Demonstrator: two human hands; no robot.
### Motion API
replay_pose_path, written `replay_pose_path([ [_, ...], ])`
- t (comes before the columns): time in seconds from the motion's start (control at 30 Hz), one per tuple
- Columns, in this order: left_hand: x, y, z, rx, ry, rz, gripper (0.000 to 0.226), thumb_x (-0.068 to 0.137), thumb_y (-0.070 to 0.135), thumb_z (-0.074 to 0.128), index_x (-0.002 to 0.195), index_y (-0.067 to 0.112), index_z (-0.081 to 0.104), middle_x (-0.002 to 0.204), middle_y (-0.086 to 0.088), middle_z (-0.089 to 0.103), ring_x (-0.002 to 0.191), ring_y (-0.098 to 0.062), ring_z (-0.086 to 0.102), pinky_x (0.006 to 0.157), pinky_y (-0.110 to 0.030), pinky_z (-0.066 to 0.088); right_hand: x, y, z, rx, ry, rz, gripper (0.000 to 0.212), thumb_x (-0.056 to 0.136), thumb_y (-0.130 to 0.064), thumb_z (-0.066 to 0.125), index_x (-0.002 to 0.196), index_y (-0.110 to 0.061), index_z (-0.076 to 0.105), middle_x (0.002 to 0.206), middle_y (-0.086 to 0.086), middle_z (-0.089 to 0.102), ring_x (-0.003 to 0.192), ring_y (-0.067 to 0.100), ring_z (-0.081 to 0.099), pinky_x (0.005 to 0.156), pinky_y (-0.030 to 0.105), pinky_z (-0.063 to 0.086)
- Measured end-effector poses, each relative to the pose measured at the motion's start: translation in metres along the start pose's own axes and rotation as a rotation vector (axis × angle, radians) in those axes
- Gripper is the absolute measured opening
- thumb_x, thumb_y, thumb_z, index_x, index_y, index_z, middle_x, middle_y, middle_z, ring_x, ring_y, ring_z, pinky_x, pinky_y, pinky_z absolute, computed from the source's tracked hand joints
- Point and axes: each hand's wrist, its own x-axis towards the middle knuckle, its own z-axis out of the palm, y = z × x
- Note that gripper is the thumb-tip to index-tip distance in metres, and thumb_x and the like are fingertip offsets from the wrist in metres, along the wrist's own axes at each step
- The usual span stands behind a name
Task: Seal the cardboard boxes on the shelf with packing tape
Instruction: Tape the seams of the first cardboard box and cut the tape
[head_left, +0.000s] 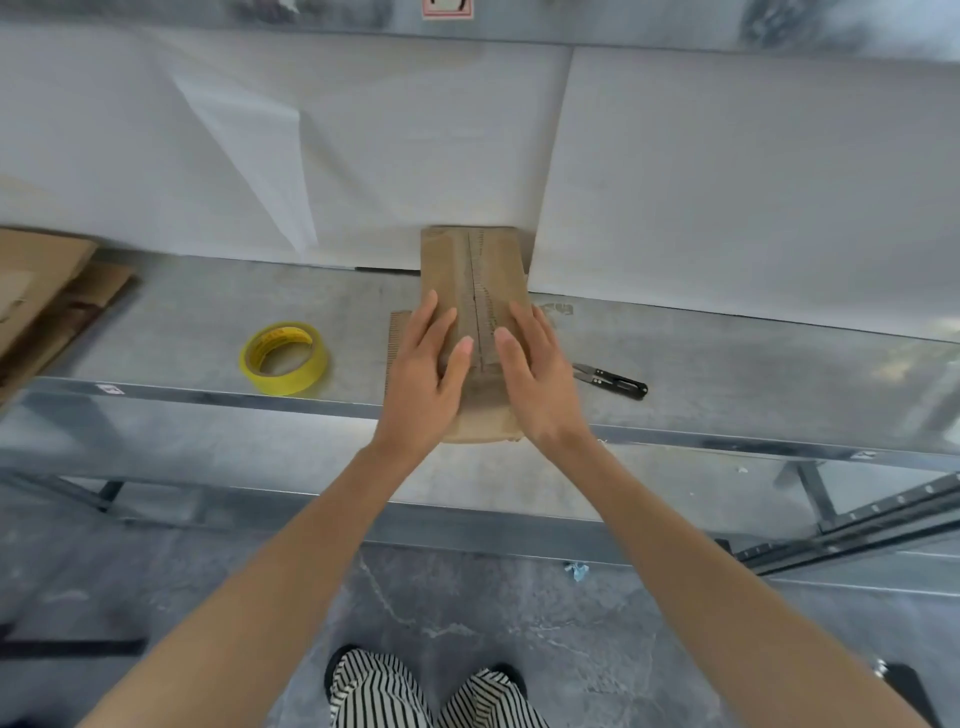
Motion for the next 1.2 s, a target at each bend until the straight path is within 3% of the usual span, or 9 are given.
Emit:
replay_pose_path([
  [0.2, 0.0, 0.006, 0.014, -0.005, 0.191, -0.059, 0.045, 0.098, 0.03, 0.036, 0.125, 0.001, 0.06, 0.143, -0.008, 0.047, 0.131, -0.016, 0.044, 0.099, 0.002, 0.022, 0.001, 0.002, 0.017, -0.048, 0.219, -0.027, 0.043, 0.101, -0.037, 0.037, 0.138, -0.018, 0.047, 0.15, 0.001, 0.038, 0.137, 0.013, 0.035, 0.107, 0.031, 0.036],
  [0.33, 0.001, 0.007, 0.012, 0.044, 0.169, -0.016, 0.04, 0.1, 0.023, 0.038, 0.124, 0.001, 0.06, 0.142, -0.009, 0.048, 0.132, -0.019, 0.044, 0.104, -0.009, 0.027, 0.002, 0.004, 0.014, -0.094, 0.257, -0.069, 0.038, 0.102, -0.028, 0.037, 0.135, -0.018, 0.053, 0.147, 0.003, 0.044, 0.132, 0.011, 0.042, 0.1, 0.024, 0.039],
  [0.5, -0.002, 0.007, -0.001, -0.038, 0.071, -0.03, 0.043, 0.097, 0.029, 0.04, 0.13, 0.006, 0.056, 0.148, -0.003, 0.041, 0.135, -0.012, 0.037, 0.108, -0.016, 0.027, 0.014, 0.007, -0.006, -0.062, 0.139, -0.127, 0.035, 0.1, -0.018, 0.041, 0.131, -0.012, 0.056, 0.141, 0.002, 0.05, 0.109, -0.01, 0.05, 0.085, 0.0, 0.035],
  [0.6, 0.004, 0.001, -0.012, -0.102, 0.036, -0.046, 0.036, 0.099, 0.02, 0.045, 0.132, 0.009, 0.054, 0.149, -0.001, 0.037, 0.131, -0.007, 0.039, 0.102, -0.004, 0.026, 0.025, 0.006, -0.018, -0.044, 0.045, -0.058, 0.034, 0.1, -0.018, 0.043, 0.131, -0.018, 0.056, 0.14, -0.001, 0.051, 0.126, 0.006, 0.046, 0.102, 0.014, 0.035],
  [0.7, 0.021, -0.003, -0.024, -0.132, 0.004, -0.098, 0.039, 0.099, 0.019, 0.047, 0.137, 0.015, 0.049, 0.148, 0.003, 0.032, 0.112, 0.007, 0.049, 0.096, -0.013, 0.036, 0.033, 0.001, -0.028, -0.051, -0.051, -0.022, 0.034, 0.099, -0.02, 0.044, 0.132, -0.022, 0.056, 0.134, -0.01, 0.053, 0.118, -0.006, 0.049, 0.102, 0.013, 0.037],
  [0.77, 0.04, -0.008, -0.031, -0.111, -0.02, -0.127, 0.043, 0.098, 0.017, 0.047, 0.141, 0.015, 0.042, 0.152, -0.002, 0.027, 0.122, -0.001, 0.046, 0.103, -0.021, 0.034, 0.037, -0.003, -0.031, -0.045, -0.111, -0.001, 0.034, 0.1, -0.019, 0.045, 0.132, -0.025, 0.056, 0.128, -0.016, 0.052, 0.109, -0.013, 0.048, 0.099, 0.012, 0.038],
  [0.83, 0.064, -0.013, -0.037, -0.091, -0.076, -0.182, 0.05, 0.097, 0.017, 0.047, 0.145, 0.015, 0.034, 0.155, -0.006, 0.021, 0.139, -0.017, 0.029, 0.115, -0.034, 0.024, 0.04, -0.005, -0.032, -0.043, -0.15, 0.04, 0.035, 0.1, -0.017, 0.045, 0.132, -0.026, 0.055, 0.132, -0.013, 0.051, 0.117, -0.001, 0.048, 0.102, 0.018, 0.038],
  [0.93, 0.098, -0.018, -0.044, -0.103, -0.159, -0.276, 0.06, 0.095, 0.019, 0.051, 0.149, 0.018, 0.025, 0.158, -0.004, 0.016, 0.145, -0.016, 0.015, 0.117, -0.033, 0.015, 0.04, -0.009, -0.031, -0.032, -0.181, 0.098, 0.037, 0.1, -0.013, 0.044, 0.131, -0.028, 0.056, 0.134, -0.011, 0.051, 0.117, 0.008, 0.049, 0.097, 0.019, 0.042],
  [1.2, 0.121, -0.04, -0.054, -0.004, -0.351, -0.224, 0.056, 0.094, 0.037, 0.054, 0.145, 0.023, 0.037, 0.14, -0.007, 0.036, 0.127, -0.017, 0.037, 0.096, -0.02, 0.025, 0.043, -0.027, -0.027, -0.079, -0.189, 0.178, 0.038, 0.099, -0.011, 0.044, 0.132, -0.027, 0.055, 0.126, -0.012, 0.052, 0.106, 0.002, 0.051, 0.083, 0.006, 0.042],
])
